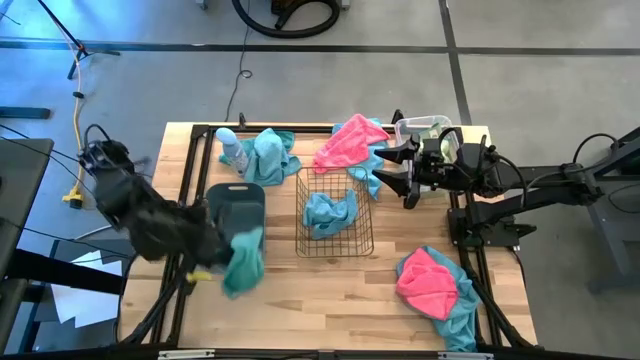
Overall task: Sort microfiber towel by color & place in baskets
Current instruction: Put the blue towel into the wire basket
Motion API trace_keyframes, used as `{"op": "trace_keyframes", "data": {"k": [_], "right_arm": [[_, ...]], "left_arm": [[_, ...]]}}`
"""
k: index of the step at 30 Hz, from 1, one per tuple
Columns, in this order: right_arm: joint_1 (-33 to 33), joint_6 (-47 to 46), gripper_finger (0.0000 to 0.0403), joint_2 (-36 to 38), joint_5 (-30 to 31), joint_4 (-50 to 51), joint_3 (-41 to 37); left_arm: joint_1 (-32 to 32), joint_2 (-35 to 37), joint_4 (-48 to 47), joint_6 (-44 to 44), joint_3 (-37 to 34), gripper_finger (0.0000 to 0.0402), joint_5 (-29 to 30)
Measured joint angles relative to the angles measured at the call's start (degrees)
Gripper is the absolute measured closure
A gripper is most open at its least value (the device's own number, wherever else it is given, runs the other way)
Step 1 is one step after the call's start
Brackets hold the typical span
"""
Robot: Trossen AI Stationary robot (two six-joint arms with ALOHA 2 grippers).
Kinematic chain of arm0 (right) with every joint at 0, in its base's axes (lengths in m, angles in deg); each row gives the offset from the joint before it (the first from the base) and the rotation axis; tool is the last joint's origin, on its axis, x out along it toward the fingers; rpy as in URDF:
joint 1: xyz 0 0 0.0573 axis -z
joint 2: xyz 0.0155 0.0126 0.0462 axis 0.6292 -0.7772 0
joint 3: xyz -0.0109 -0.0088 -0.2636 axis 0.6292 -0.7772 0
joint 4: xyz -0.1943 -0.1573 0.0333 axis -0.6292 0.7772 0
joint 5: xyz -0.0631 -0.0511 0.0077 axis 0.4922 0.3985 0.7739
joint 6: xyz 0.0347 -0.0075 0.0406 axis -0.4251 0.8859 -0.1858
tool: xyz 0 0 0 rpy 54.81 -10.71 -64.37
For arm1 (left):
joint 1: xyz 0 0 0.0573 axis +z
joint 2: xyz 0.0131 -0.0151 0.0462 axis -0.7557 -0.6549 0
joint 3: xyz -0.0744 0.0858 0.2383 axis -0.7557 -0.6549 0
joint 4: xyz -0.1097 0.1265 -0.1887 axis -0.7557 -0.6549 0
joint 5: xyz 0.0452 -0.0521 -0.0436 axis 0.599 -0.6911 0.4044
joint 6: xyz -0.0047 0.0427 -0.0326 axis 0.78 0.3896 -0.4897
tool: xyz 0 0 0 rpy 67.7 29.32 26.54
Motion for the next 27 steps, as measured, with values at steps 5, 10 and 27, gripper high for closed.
{"op": "trace_keyframes", "data": {"k": [5,10,27], "right_arm": [[0.00,-0.13,0.0126,-0.01,-0.02,0.01,0.00],[-0.01,-0.13,0.0126,-0.01,-0.04,0.02,0.00],[0.01,0.29,0.0126,-0.01,-0.30,1.28,0.00]], "left_arm": [[1.31,2.52,2.03,4.95,5.07,0.0401,11.72],[3.28,6.61,3.87,6.51,5.10,0.0401,20.72],[15.09,27.71,38.35,11.45,-31.30,0.0402,19.36]]}}
